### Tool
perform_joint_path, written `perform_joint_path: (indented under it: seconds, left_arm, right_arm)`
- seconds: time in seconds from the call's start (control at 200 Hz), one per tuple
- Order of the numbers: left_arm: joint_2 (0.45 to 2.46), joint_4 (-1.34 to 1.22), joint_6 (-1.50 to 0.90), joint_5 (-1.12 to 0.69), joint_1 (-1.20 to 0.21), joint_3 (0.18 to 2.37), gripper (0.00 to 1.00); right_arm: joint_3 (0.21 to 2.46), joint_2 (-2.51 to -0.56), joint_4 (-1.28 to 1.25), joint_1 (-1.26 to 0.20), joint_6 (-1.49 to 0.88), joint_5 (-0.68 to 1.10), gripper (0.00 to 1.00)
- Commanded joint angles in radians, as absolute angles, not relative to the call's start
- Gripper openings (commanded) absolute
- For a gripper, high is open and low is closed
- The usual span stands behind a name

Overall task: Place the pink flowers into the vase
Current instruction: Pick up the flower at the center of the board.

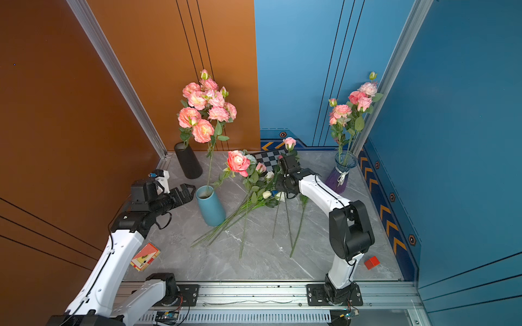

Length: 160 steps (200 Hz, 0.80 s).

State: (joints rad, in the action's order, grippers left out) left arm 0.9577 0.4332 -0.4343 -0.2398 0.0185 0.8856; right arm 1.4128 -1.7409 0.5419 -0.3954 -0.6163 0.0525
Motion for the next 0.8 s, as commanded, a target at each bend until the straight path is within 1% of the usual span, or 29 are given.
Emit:
perform_joint_path:
  seconds: [0.0,0.12,0.3,0.526,0.796]
  left_arm:
    - [0.953,0.423,-0.427,-0.255,0.011,0.897,0.99]
    - [0.948,0.423,-0.428,-0.253,0.014,0.905,0.99]
    - [0.956,0.422,-0.44,-0.255,0.021,0.934,0.99]
    - [0.956,0.417,-0.446,-0.258,0.037,0.955,0.99]
    - [0.941,0.411,-0.465,-0.275,0.071,0.937,0.98]
  right_arm:
    - [1.485,-1.668,0.568,-0.379,-0.57,0.051,0.01]
    - [1.62,-1.618,0.571,-0.379,-0.489,-0.019,0.01]
    - [1.945,-1.627,0.551,-0.399,-0.362,-0.133,0.0]
    - [2.218,-1.703,0.328,-0.515,-0.19,-0.229,0.0]
    - [2.405,-1.818,0.072,-0.672,-0.131,-0.145,0.0]
